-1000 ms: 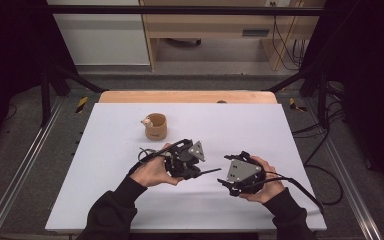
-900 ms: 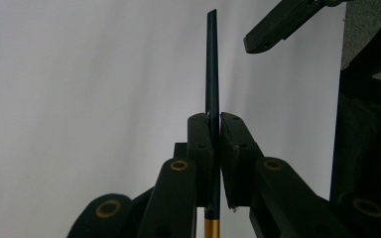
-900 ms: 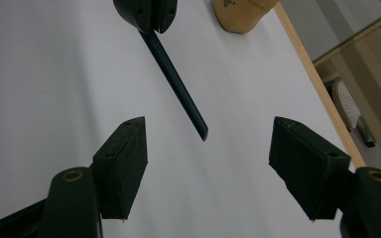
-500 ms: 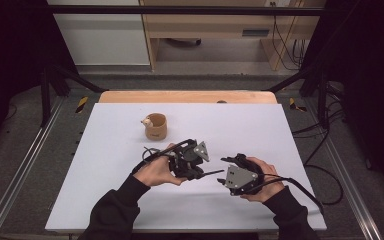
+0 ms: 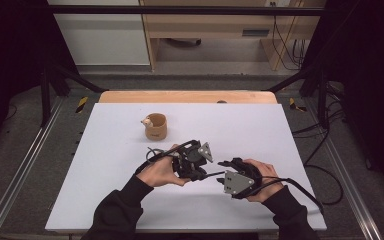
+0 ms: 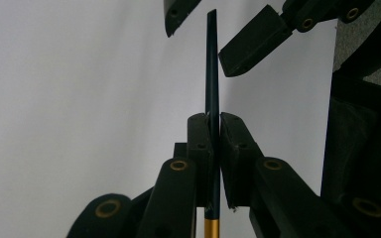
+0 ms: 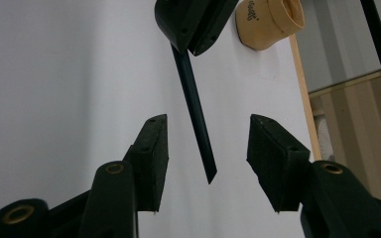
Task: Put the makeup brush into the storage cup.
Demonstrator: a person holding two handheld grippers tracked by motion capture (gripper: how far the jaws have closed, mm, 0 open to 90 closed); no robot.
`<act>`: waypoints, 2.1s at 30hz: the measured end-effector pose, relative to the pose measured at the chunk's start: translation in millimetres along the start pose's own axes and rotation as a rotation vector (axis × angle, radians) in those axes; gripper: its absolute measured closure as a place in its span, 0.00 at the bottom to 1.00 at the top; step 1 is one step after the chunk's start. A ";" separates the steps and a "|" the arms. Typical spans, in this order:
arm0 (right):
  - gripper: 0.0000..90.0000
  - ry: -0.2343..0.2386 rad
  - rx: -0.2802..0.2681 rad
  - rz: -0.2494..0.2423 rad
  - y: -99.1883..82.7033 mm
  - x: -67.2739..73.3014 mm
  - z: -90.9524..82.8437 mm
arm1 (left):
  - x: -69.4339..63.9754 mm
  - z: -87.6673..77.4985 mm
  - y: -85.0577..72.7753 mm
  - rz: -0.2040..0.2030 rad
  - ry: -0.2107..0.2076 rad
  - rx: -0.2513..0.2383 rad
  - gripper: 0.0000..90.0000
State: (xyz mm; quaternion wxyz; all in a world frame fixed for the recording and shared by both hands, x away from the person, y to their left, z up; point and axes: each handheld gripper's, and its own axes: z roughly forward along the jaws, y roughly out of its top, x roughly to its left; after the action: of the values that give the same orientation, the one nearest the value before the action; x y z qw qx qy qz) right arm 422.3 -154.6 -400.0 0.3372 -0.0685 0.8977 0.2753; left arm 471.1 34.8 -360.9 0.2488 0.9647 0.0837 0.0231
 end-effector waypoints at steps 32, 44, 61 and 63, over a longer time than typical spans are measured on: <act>0.78 0.002 0.052 -0.155 6.2 3.8 11.3 | -2.4 10.9 6.7 -0.099 0.015 0.018 0.92; 0.86 0.018 0.067 -0.166 9.9 3.5 12.1 | -1.7 8.8 7.2 -0.083 0.008 0.013 0.92; 0.94 0.037 0.090 -0.159 10.8 3.3 12.4 | -0.3 7.2 7.9 -0.074 -0.001 -0.007 0.92; 0.94 0.032 0.085 -0.156 10.5 3.1 12.0 | -0.3 6.1 7.3 -0.068 0.000 -0.022 0.92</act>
State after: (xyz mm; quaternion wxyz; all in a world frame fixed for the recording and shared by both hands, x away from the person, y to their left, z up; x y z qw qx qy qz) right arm 423.4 -139.0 -404.7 0.3460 -0.1284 0.9056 0.2089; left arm 472.5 25.6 -362.7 0.2600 0.9585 0.1160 0.0154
